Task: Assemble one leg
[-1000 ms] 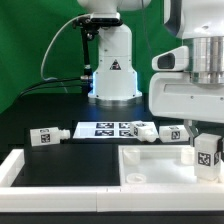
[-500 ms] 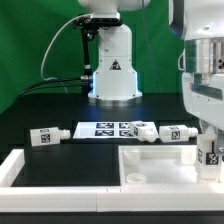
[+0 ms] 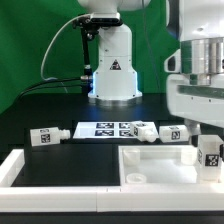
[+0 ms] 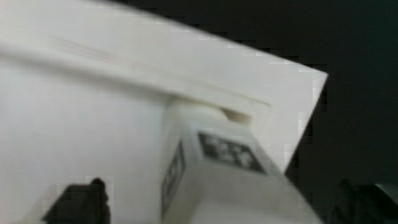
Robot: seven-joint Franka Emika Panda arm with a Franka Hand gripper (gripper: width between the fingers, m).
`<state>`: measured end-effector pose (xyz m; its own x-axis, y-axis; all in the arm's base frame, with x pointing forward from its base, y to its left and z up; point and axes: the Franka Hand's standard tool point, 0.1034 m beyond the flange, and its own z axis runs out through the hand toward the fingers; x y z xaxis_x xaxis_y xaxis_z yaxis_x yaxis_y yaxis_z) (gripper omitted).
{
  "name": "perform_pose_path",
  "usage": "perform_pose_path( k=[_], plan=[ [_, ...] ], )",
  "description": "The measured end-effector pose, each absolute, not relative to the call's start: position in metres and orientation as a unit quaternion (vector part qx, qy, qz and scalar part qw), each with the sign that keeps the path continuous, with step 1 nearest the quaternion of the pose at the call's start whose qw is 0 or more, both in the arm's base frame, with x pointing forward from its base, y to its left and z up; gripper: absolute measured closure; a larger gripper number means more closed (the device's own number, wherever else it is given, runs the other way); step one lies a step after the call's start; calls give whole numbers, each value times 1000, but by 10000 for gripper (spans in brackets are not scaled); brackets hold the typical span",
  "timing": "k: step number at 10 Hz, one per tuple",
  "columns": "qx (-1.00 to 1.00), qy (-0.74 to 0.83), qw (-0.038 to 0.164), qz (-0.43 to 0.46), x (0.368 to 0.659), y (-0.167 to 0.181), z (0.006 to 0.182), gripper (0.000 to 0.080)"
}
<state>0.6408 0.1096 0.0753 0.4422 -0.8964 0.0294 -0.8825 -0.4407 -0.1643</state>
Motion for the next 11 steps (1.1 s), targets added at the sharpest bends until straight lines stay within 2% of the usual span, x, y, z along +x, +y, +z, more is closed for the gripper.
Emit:
perform_pose_path(
  k=[1,5,7,8,10,11],
  plan=[
    [-902,423,59,-57,640,108,74,153],
    [-951,297,52,-63,639,108,72,151],
    [-989,123,23,-75,639,119,77,151],
    [-993,82,20,-80,642,123,80,151],
    [-991,112,20,-77,642,119,78,401],
    [-989,121,21,-77,642,119,78,401]
  ],
)
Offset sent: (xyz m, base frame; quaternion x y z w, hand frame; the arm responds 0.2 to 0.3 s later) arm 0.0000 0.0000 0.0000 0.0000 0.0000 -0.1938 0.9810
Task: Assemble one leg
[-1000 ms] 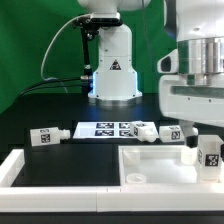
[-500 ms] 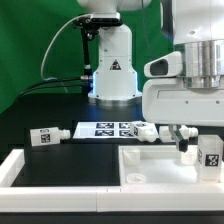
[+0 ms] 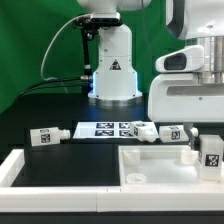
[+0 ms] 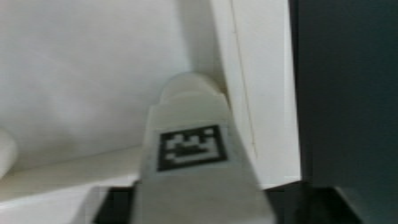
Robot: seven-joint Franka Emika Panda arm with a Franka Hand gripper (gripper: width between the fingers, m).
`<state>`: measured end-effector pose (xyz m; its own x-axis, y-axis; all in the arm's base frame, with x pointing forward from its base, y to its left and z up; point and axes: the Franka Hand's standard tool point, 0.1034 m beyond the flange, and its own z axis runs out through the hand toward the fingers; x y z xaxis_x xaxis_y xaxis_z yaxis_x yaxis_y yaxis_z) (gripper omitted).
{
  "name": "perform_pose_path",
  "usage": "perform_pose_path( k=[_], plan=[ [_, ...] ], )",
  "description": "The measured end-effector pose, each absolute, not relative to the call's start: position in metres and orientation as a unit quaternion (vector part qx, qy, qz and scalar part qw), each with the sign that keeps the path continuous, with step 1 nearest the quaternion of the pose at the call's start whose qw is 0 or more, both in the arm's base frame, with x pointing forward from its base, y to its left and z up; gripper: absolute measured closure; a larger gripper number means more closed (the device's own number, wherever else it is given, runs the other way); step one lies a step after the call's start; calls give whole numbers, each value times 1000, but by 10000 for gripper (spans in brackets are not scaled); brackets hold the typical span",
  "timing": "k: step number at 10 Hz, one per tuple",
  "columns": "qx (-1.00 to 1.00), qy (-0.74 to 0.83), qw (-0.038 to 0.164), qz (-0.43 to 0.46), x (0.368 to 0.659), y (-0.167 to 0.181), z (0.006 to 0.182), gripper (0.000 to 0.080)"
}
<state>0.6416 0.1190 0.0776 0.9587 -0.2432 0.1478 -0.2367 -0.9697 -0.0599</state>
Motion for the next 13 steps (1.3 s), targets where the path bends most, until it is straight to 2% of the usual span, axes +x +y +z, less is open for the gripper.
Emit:
perform_pose_path(
  k=[1,5,8,9,10,11,12,13],
  plan=[
    [-984,157,21,-75,641,116,77,507],
    [-902,428,31,-57,636,116,74,509],
    [-705,705,71,-29,640,122,73,509],
    [-700,710,71,-28,640,121,73,509],
    [-691,719,72,-27,640,123,72,474],
    [-701,709,71,-28,640,123,72,474],
    [-707,704,71,-29,640,123,72,278],
    [-775,628,66,-35,639,124,72,191]
  ],
)
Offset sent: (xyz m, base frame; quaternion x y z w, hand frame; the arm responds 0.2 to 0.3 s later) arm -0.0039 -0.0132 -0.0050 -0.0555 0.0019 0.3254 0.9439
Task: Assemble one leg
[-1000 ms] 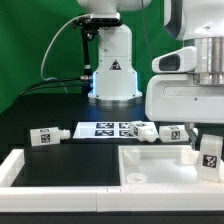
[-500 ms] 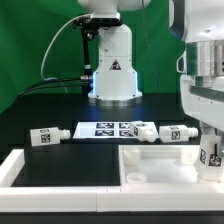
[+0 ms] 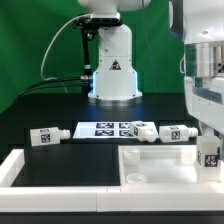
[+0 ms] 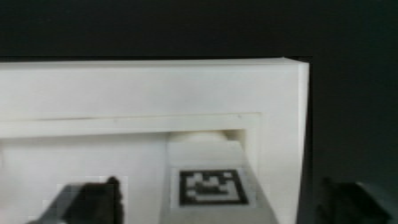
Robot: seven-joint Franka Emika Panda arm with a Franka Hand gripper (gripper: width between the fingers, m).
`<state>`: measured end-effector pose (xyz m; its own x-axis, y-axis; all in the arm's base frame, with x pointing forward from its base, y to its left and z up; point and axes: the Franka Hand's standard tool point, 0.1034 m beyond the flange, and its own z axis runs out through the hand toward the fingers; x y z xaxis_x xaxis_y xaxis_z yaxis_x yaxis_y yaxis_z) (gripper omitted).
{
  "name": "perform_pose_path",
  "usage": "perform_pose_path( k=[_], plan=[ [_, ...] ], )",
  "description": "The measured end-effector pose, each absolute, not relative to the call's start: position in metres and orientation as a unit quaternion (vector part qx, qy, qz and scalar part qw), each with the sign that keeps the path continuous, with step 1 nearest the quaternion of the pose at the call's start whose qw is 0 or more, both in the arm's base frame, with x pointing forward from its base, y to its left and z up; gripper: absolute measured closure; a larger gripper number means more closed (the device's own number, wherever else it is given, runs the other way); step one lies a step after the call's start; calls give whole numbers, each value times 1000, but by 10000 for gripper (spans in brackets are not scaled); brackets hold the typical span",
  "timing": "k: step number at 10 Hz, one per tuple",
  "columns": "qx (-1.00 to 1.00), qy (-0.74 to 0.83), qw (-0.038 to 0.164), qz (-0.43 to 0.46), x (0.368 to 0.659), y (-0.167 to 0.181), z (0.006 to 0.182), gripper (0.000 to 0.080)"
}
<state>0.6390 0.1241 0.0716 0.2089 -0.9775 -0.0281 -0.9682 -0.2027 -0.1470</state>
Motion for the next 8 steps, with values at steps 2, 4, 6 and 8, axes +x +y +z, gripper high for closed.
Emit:
perform_pose_path(
  k=[2,4,6,8],
  plan=[
    [-869,490,59,-36,635,128,70,157],
    [-886,456,63,-61,631,127,70,152],
    [-911,402,59,-66,632,125,70,150],
    [-956,282,44,-66,632,122,72,150]
  ],
)
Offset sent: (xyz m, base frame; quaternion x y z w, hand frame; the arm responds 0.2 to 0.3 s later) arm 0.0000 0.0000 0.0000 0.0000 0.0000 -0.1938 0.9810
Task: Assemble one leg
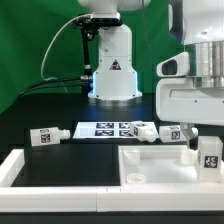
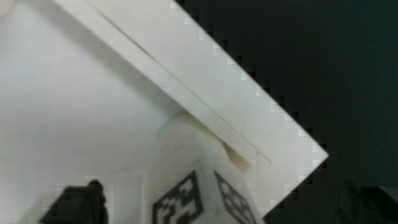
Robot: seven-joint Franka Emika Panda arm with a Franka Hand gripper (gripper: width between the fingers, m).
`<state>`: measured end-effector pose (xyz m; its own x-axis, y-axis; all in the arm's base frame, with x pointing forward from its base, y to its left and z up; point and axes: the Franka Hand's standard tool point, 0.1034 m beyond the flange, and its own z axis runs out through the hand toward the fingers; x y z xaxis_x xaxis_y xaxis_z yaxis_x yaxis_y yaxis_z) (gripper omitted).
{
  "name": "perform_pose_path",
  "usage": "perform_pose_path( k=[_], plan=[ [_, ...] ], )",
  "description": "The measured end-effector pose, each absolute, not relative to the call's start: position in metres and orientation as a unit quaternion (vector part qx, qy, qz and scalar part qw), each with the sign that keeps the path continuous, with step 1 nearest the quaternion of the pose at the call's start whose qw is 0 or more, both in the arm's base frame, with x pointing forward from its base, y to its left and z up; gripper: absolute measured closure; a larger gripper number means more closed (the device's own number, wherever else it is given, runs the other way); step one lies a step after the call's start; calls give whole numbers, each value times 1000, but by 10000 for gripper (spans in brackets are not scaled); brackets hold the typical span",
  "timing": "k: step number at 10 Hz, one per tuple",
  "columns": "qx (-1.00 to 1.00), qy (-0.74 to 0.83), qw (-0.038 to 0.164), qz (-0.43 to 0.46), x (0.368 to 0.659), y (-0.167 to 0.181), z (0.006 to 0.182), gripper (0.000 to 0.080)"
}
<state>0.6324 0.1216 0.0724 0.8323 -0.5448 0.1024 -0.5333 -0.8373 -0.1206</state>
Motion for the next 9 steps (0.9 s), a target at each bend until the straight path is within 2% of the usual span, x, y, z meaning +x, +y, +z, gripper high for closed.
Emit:
perform_pose_path(
  k=[2,3,4,5,6,7,9],
  plan=[
    [-983,166,33,-66,641,113,75,150],
    [-982,176,33,-65,642,112,74,150],
    [-982,176,33,-66,642,112,74,273],
    [-979,189,34,-65,642,112,74,273],
    [-973,220,36,-64,642,112,74,412],
    [-966,248,37,-63,641,110,73,513],
    [-925,375,39,-53,640,110,73,512]
  ],
)
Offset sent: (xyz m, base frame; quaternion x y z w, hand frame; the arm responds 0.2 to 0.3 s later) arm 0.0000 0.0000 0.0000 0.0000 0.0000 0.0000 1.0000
